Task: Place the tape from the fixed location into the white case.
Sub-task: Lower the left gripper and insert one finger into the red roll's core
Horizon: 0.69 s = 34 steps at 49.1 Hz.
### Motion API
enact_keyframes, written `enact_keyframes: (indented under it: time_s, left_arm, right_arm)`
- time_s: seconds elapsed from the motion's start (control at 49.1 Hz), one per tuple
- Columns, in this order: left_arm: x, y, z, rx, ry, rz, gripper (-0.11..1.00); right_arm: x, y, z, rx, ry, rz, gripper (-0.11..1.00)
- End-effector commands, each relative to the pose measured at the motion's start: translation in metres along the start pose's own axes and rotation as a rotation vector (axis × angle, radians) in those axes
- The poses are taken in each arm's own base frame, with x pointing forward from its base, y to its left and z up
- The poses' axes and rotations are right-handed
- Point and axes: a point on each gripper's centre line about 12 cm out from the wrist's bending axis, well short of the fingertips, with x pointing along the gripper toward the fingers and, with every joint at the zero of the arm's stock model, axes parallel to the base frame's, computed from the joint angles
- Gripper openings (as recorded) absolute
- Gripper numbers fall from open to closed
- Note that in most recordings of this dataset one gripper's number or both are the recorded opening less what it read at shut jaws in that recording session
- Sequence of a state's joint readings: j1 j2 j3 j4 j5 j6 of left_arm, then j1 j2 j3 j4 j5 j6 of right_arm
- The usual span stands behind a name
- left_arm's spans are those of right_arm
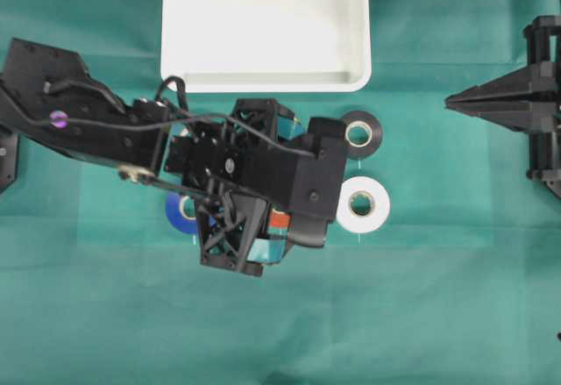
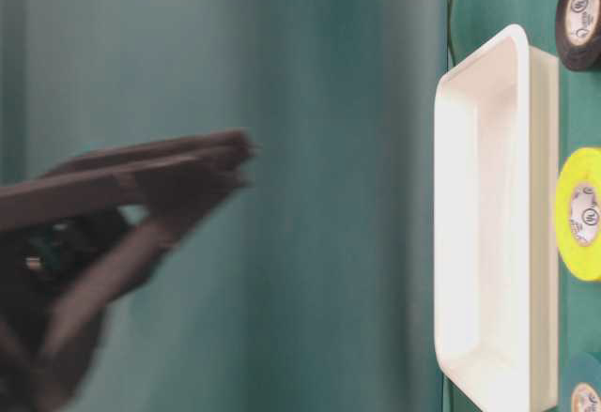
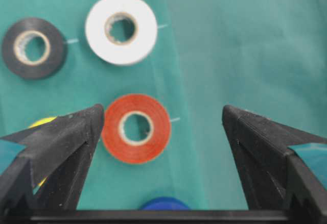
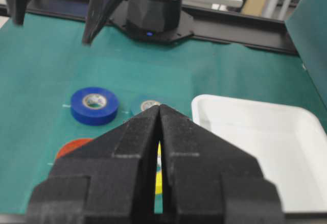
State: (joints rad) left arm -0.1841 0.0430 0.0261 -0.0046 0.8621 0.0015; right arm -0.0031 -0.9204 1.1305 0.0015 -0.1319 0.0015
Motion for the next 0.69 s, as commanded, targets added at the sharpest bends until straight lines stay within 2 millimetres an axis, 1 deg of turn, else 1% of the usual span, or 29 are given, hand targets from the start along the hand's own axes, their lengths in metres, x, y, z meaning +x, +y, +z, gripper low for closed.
enact_keyframes:
  time_s: [0.0,0.122,0.204,0.306,0.387,0.53,0.673]
  left_arm:
    - [0.0,-0.005,0.001,0.008,-0.037,-0.005,0.98]
    - [0.023,-0.01,-0.012,0.019,-0.028,-0.013,0.98]
    - [0.042,-0.014,-0.022,0.026,-0.012,-0.018,0.98]
    - [0.059,-0.018,-0.03,0.034,0.005,-0.023,0.98]
    - [0.066,-0.02,-0.034,0.036,0.011,-0.025,0.98]
    - [0.073,-0.02,-0.041,0.036,-0.006,-0.025,0.98]
    - [0.081,-0.016,-0.054,0.03,-0.008,-0.02,0.98]
  right_arm:
    - [0.002,0.0,0.01,0.002,-0.025,-0.001,0.0]
    - [0.002,0.0,0.01,0.002,-0.026,0.0,0.0]
    - [0.002,0.0,0.009,0.003,-0.023,-0.001,0.0]
    - [0.002,0.0,0.009,0.002,-0.025,0.0,0.0]
    - [0.002,0.0,0.009,0.002,-0.025,-0.001,0.0]
    - [0.002,0.0,0.008,0.002,-0.018,-0.001,0.0]
    - [0.003,0.0,0.006,0.002,-0.012,-0.001,0.0]
